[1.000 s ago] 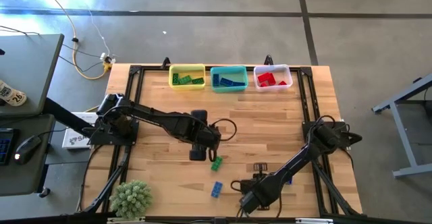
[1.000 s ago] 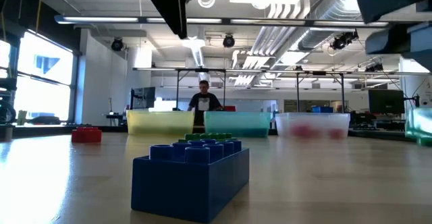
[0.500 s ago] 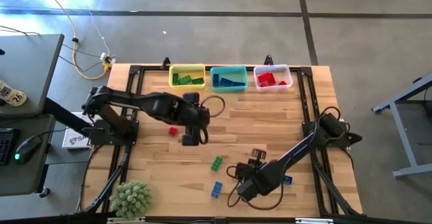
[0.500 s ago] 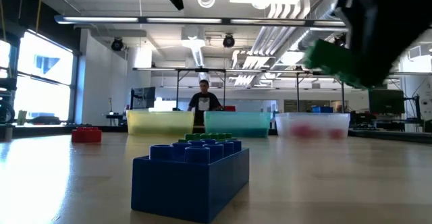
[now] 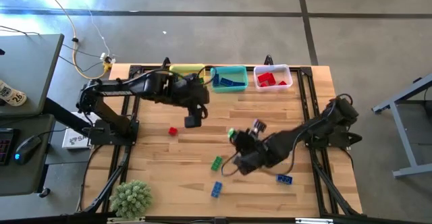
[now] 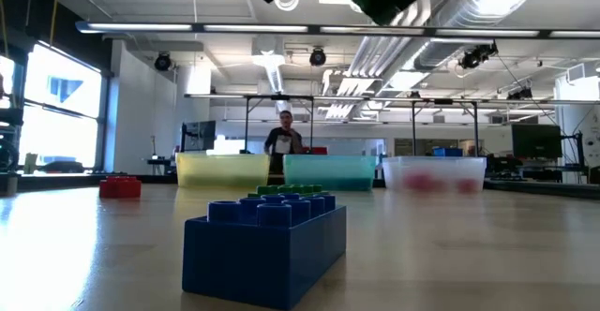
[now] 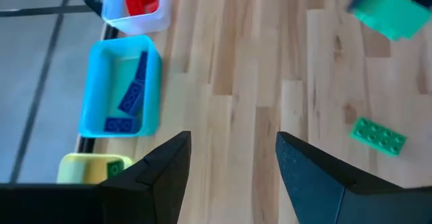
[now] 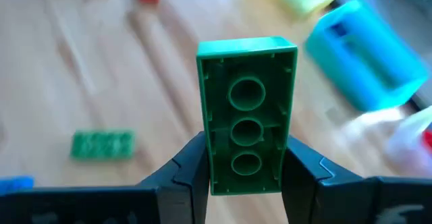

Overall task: Sort & place blocks by color
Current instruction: Put the green game piece into the yellow bin

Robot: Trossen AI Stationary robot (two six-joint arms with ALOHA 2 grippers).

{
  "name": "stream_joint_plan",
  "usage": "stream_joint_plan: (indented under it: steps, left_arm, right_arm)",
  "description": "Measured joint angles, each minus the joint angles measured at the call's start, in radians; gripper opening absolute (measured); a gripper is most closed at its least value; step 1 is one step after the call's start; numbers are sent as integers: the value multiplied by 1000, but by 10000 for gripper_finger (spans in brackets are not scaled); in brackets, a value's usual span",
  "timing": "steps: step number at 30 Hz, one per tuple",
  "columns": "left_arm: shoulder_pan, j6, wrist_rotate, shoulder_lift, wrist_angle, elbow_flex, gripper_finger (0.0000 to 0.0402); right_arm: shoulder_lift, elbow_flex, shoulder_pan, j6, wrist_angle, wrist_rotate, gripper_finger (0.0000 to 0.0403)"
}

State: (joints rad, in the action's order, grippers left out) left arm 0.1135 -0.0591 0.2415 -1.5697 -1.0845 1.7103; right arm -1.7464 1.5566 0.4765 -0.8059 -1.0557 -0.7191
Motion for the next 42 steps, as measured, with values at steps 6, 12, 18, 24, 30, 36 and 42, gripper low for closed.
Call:
stream_joint_plan:
  steps: [6,12,18,24,30,36,42]
  left_arm:
    - [66,-61,-109,-1,80,-11,205]
    - [128,-95,-202,-1,181,-22,205]
    - [168,-102,-259,-1,347,-22,205]
    - [197,-118,-276,-1,468,-23,205]
    - [201,-128,-328,-1,548,-23,205]
    - [202,-128,-327,-2,589,-23,205]
    - [201,-133,-309,-2,590,-23,205]
  right_arm:
    - [122,0,-85,146,0,-34,112]
    - [242,0,-173,349,44,-25,112]
    - [337,0,-263,540,135,75,112]
    - [382,0,-347,714,212,188,112]
    - [400,0,-428,856,263,310,112]
    - [400,0,-498,971,318,418,112]
    - [400,0,-550,1043,336,446,112]
